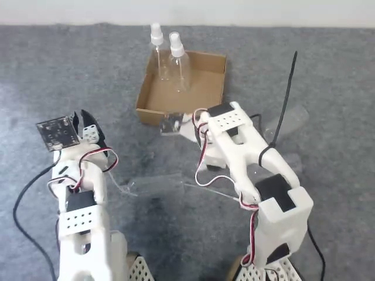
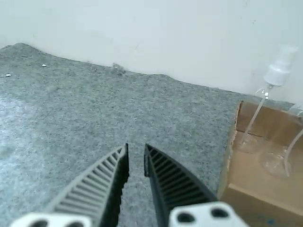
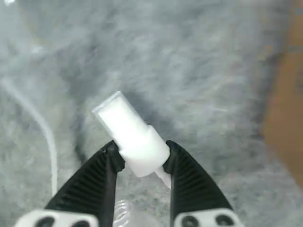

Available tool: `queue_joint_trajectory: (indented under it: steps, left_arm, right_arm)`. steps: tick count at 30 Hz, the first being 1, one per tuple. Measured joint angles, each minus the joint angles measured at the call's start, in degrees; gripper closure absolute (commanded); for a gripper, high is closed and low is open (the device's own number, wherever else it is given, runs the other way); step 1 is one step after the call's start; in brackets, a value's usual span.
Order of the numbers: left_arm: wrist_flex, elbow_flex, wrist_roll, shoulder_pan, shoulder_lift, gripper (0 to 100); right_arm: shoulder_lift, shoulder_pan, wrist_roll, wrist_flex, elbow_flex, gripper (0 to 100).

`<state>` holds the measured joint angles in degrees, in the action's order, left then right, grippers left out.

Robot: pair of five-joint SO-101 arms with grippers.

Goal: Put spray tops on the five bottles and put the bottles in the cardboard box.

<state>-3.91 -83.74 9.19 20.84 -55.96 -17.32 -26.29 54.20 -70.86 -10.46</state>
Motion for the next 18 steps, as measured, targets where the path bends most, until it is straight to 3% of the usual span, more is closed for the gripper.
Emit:
queue_joint_trajectory:
  steps: [18]
  left_arm:
    - [0.00,0.00,0.00,0.00,0.00,95]
  right_arm:
    - [0.00,-2.64,-38.86,0.00,6.33,98.8]
